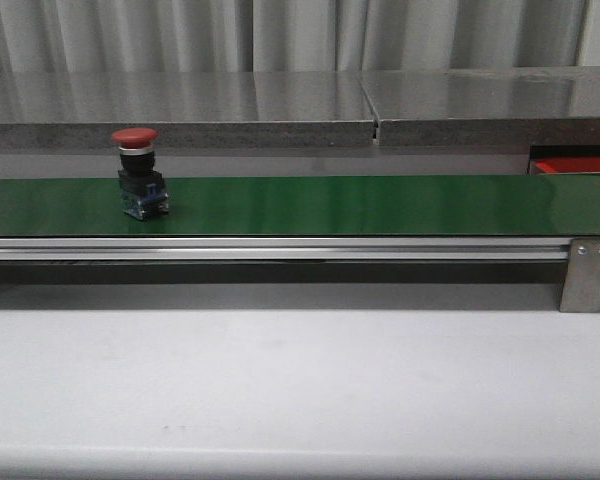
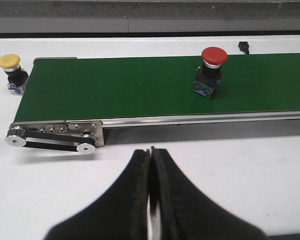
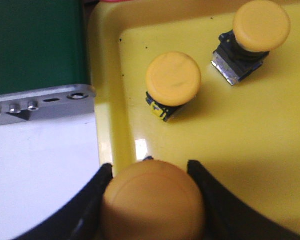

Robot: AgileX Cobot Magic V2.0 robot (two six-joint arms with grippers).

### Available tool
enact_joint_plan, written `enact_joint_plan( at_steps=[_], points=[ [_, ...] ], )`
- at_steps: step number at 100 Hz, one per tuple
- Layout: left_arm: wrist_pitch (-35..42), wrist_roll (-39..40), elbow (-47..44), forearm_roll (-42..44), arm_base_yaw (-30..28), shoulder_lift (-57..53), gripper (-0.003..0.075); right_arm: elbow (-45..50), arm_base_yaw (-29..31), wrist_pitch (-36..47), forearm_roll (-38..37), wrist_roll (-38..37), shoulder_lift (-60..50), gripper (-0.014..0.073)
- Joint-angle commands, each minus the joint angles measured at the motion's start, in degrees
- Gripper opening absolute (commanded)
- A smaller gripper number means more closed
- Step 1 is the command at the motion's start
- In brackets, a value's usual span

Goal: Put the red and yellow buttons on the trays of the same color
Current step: 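Carry the yellow button into the yellow tray and open the right gripper, then move the right gripper back over the belt toward the red button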

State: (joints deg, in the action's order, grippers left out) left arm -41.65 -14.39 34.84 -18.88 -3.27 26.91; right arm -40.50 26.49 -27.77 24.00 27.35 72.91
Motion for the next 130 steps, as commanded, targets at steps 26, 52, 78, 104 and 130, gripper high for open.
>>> enact_joint_plan(
  at_steps=[26,52,78,104,130],
  points=[
    [3.8,0.1,1.4,-1.3,0.5,0.2,-0.0020,0.3,0.3,7.5,2.8,-0.1,7.0,0.0111],
    [3.8,0.1,1.4,-1.3,0.5,0.2,-0.0020,0.3,0.3,8.2,3.0,-0.1,11.1,0.0115],
    [3.8,0.1,1.4,-1.3,0.5,0.2,-0.0020,0.3,0.3,8.1,3.0,-0.1,11.4,0.0288],
    [3.8,0.1,1.4,-1.3,0.5,0.2,-0.0020,0.1,0.3,7.5,3.8,-0.1,11.1,0.0506],
    [3.8,0.1,1.4,-1.3,0.5,0.2,-0.0020,0.0,0.3,6.6,4.0,-0.1,6.9,0.0506]
  ],
)
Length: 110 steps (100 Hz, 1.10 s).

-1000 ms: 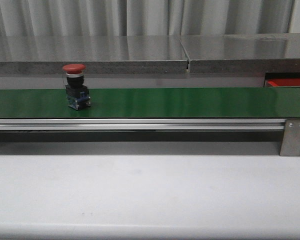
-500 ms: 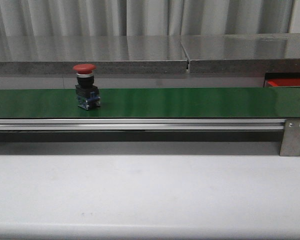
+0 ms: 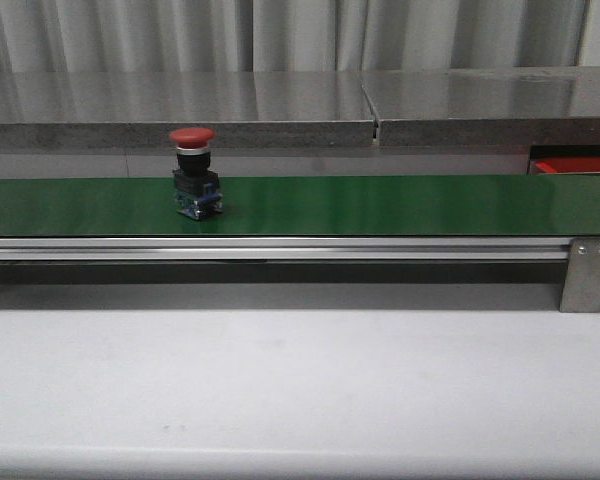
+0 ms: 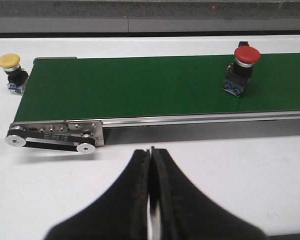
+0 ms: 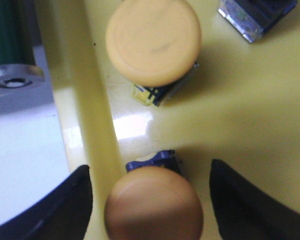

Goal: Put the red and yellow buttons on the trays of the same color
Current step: 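Move the right gripper back over the belt toward the red button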

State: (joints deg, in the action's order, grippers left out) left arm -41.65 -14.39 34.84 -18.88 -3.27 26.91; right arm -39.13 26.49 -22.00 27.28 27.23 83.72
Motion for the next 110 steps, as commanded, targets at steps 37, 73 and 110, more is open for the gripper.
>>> enact_joint_plan(
  at_steps=[37,73,110],
  points=[
    [3.8,0.1,1.4,-1.3,0.5,0.2,-0.0020,-4.4,0.2,-6.6,0.8,0.5,-18.6,0.0506],
    [3.8,0.1,1.4,-1.3,0.5,0.2,-0.0020,-17.1,-18.6,-18.0,0.8,4.6,-20.1,0.0506],
    [3.8,0.1,1.4,-1.3,0.5,0.2,-0.0020,-27.3,-38.7,-17.8,1.0,4.0,-3.0,0.0500]
  ],
)
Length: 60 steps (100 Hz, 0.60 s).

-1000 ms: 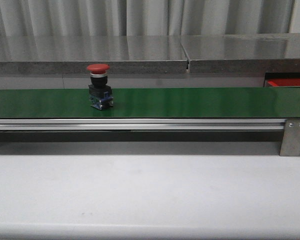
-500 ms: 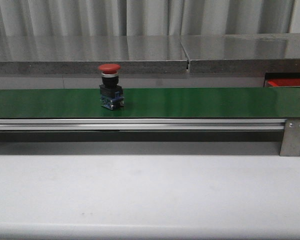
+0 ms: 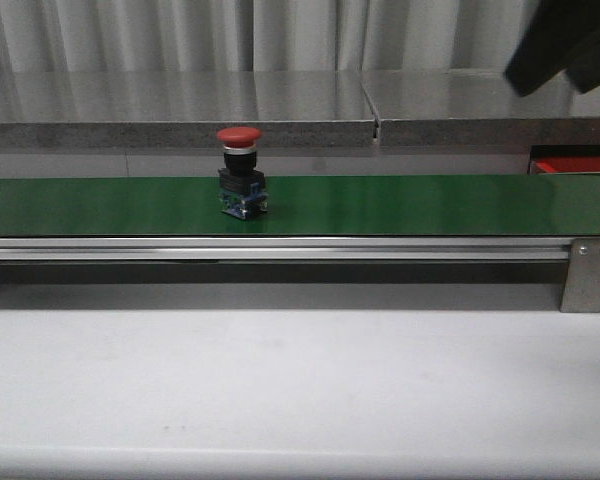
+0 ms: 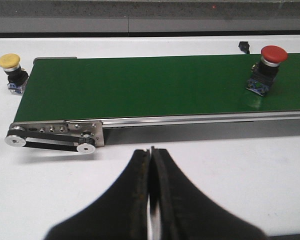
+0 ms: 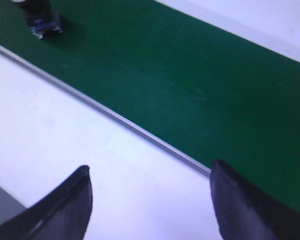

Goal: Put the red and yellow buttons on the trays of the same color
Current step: 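Move the right gripper back over the belt toward the red button, then lower the right gripper onto the red button on the belt and grasp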

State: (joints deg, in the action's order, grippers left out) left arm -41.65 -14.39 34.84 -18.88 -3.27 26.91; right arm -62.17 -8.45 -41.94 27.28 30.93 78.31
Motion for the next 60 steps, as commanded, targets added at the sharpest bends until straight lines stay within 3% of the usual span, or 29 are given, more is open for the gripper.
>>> enact_joint_plan(
  at_steps=[1,25,60],
  points=[
    [3.8,0.1,1.4,-1.3,0.5,0.2,-0.0020,-4.5,-4.0,2.2,1.0,0.3,3.2,0.0500],
    [3.8,0.1,1.4,-1.3,0.5,0.2,-0.0020,-13.9,-11.0,2.5,0.9,0.3,13.7,0.0500],
    [3.8,0.1,1.4,-1.3,0.5,0.2,-0.0020,-24.9,-13.8,2.9,0.9,0.2,23.0,0.0500]
  ],
)
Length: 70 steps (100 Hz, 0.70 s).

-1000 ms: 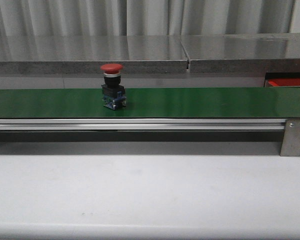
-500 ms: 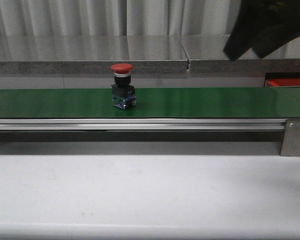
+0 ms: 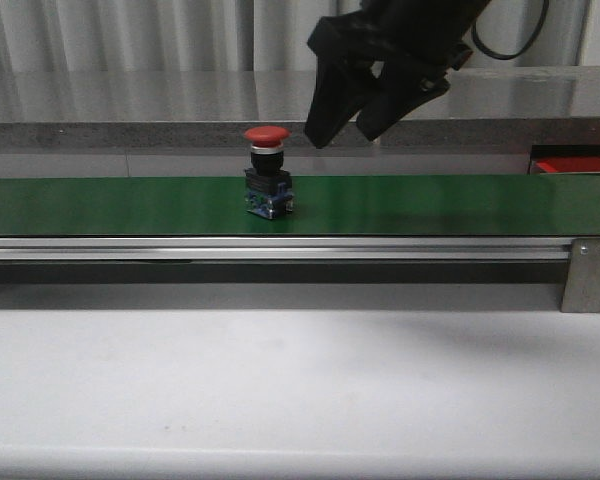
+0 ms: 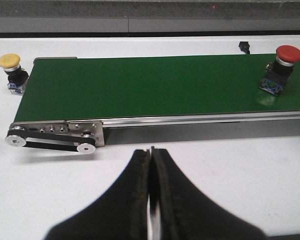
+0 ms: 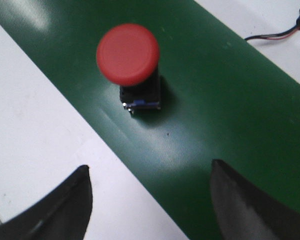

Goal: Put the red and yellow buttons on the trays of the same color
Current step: 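Lower the right gripper onto the red button on the belt and grasp, then carry the red button toward the red tray with the right gripper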

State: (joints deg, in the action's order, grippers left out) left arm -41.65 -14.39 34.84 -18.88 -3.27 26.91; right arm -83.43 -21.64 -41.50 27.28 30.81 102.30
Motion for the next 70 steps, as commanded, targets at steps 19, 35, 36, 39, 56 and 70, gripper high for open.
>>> enact_joint_plan(
  at_steps=[19,35,36,39,56,70],
  points=[
    [3.8,0.1,1.4,-1.3,0.5,0.2,-0.0020,-5.7,-1.1,2.9,1.0,0.2,1.3,0.0500],
    [3.8,0.1,1.4,-1.3,0.5,0.2,-0.0020,-5.7,-1.2,4.6,1.0,0.1,1.6,0.0500],
    [3.8,0.1,1.4,-1.3,0.5,0.2,-0.0020,-5.7,-1.2,4.7,1.0,0.1,1.6,0.0500],
    [3.8,0.1,1.4,-1.3,0.5,0.2,-0.0020,-5.7,-1.2,5.3,1.0,0.1,1.6,0.0500],
    [3.8,0.1,1.4,-1.3,0.5,0.2,-0.0020,-5.7,-1.2,6.5,1.0,0.1,1.6,0.0500],
    [3.8,0.1,1.4,-1.3,0.5,0.2,-0.0020,-5.7,-1.2,7.3,1.0,0.1,1.6,0.0500]
  ],
)
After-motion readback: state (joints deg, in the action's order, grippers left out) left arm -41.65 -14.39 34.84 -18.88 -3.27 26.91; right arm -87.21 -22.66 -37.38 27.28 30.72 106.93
